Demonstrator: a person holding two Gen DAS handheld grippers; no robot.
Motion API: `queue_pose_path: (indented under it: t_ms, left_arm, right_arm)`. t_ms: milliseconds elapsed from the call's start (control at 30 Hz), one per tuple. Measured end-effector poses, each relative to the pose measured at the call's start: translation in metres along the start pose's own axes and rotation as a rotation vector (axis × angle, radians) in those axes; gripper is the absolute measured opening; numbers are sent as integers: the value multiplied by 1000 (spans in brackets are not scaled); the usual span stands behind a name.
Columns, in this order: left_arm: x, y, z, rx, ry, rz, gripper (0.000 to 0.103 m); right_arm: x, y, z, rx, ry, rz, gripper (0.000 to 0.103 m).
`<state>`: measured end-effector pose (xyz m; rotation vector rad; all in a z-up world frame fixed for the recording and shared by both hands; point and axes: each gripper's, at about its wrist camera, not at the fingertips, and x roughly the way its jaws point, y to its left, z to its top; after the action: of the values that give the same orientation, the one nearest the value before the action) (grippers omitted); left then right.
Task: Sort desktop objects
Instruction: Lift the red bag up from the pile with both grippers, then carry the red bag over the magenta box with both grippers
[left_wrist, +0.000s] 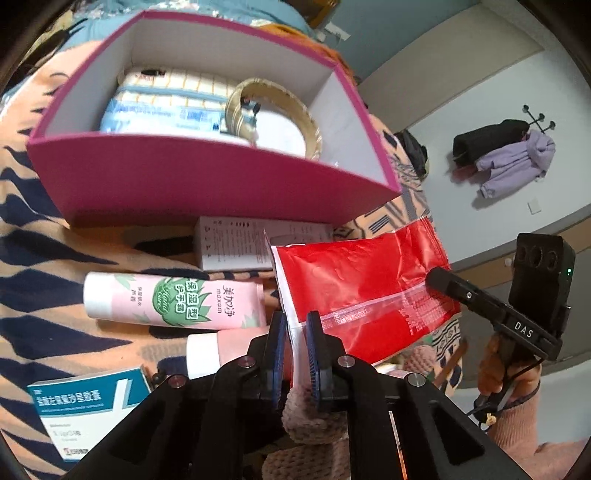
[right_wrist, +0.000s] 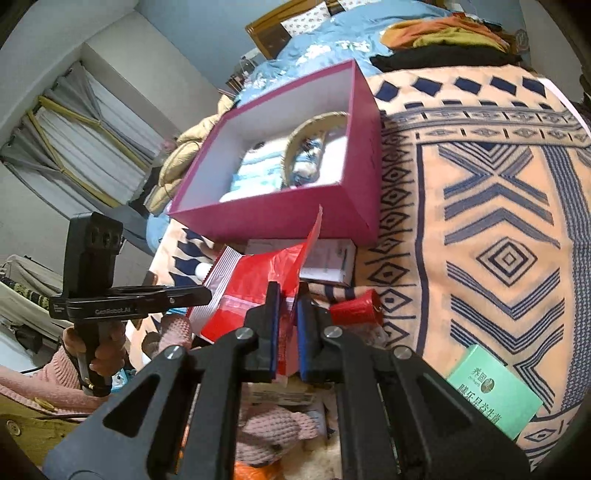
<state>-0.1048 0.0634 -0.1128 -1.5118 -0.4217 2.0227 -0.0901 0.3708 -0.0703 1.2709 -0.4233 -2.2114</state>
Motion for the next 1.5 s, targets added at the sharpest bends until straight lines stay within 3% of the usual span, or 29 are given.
queue_pose_path:
  t_ms: [500,1500]
  left_arm:
    - [-41,-6,7,18,-109,-9,11]
    - [-92,-17,33,93,-256,91,11]
  right_arm:
    - [-11,35,20,-92,-50,46,9]
    - [-4,78,71,-213,-99,114,10]
